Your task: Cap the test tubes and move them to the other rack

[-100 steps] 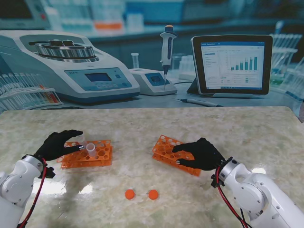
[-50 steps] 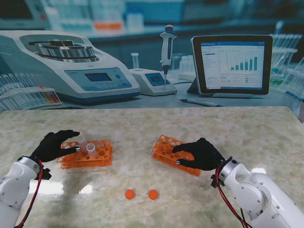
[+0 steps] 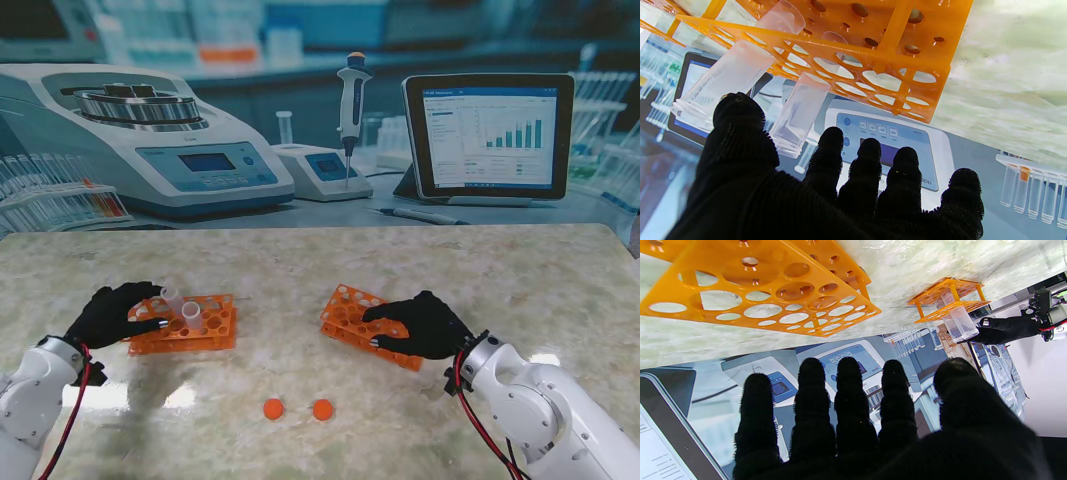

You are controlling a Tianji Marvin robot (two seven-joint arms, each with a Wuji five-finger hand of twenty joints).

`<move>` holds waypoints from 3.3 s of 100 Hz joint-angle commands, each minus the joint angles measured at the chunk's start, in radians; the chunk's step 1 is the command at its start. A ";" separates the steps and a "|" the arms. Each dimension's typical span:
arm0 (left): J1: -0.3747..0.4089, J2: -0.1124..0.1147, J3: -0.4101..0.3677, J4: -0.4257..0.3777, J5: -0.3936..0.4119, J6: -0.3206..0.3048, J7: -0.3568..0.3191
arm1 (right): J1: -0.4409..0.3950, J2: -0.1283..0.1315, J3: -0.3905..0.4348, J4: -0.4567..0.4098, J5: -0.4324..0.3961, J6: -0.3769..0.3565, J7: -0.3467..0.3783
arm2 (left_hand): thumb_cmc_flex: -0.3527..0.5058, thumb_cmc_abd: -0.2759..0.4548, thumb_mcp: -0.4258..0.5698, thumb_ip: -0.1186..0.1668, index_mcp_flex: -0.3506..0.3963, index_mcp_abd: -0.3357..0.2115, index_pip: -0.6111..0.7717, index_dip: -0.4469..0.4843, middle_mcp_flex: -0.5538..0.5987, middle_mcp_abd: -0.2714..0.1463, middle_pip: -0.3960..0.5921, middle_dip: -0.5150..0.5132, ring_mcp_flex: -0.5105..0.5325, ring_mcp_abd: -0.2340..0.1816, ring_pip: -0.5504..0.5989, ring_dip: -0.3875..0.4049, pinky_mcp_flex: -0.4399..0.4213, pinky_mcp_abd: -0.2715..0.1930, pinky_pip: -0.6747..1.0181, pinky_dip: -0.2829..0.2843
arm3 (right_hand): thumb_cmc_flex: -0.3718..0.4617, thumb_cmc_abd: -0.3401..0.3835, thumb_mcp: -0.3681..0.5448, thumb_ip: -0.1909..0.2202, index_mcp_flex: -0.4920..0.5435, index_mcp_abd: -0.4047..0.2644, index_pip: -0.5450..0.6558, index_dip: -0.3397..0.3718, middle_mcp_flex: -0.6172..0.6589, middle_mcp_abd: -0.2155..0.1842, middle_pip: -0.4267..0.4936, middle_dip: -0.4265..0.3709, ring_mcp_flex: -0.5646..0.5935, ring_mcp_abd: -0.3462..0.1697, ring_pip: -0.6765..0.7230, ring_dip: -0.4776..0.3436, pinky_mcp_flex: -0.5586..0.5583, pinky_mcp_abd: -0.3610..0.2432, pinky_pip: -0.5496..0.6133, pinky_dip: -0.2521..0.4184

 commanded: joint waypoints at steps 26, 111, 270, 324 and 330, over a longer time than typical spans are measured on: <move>-0.031 -0.003 0.044 0.054 -0.014 0.015 0.010 | -0.005 0.000 -0.003 0.001 0.000 -0.001 0.004 | -0.015 -0.003 0.019 -0.012 -0.007 0.012 -0.026 -0.009 -0.032 -0.021 -0.018 -0.024 -0.043 -0.022 -0.014 -0.018 -0.019 -0.017 -0.057 -0.041 | -0.005 0.043 -0.014 0.023 0.009 -0.003 -0.009 0.011 0.004 0.004 0.006 0.008 -0.031 0.003 -0.006 0.011 -0.016 0.003 -0.018 0.015; -0.086 -0.010 0.108 0.109 -0.076 0.029 0.006 | -0.005 0.000 -0.003 0.001 0.000 -0.001 0.004 | 0.012 0.145 0.014 -0.017 0.006 -0.021 -0.009 0.001 -0.033 -0.043 -0.012 -0.022 -0.045 -0.034 -0.013 -0.017 -0.035 -0.028 -0.067 -0.040 | -0.005 0.044 -0.016 0.023 0.012 -0.003 -0.008 0.012 0.004 0.005 0.007 0.008 -0.031 0.001 -0.006 0.011 -0.016 0.003 -0.018 0.015; -0.102 -0.021 0.150 0.115 -0.121 0.053 0.023 | 0.009 0.003 -0.021 0.006 0.007 -0.001 0.021 | 0.212 0.176 0.000 -0.002 0.221 -0.148 0.196 0.097 0.018 -0.127 0.038 -0.033 -0.001 -0.056 0.000 -0.005 -0.041 -0.042 -0.075 -0.040 | -0.001 0.045 -0.014 0.024 0.013 -0.005 -0.007 0.012 0.005 0.005 0.007 0.008 -0.030 0.002 -0.005 0.011 -0.014 0.002 -0.017 0.016; -0.106 -0.022 0.144 0.100 -0.111 0.038 0.032 | 0.009 0.003 -0.021 0.006 0.007 -0.001 0.021 | 0.180 0.112 0.026 0.007 0.193 0.007 0.102 0.093 0.011 -0.026 0.007 -0.013 0.001 -0.046 0.009 0.013 -0.036 -0.033 -0.070 -0.038 | -0.001 0.045 -0.013 0.024 0.012 -0.006 -0.007 0.012 0.006 0.004 0.007 0.008 -0.029 0.002 -0.005 0.011 -0.013 0.002 -0.016 0.016; -0.109 -0.022 0.147 0.101 -0.109 0.037 0.033 | 0.009 0.003 -0.021 0.006 0.007 -0.001 0.021 | 0.191 0.107 0.022 0.010 0.179 0.008 0.115 0.130 0.011 -0.026 0.004 -0.005 0.003 -0.045 0.010 0.018 -0.035 -0.032 -0.069 -0.037 | -0.001 0.045 -0.014 0.023 0.012 -0.004 -0.007 0.012 0.005 0.007 0.007 0.008 -0.029 0.002 -0.005 0.011 -0.013 0.002 -0.016 0.016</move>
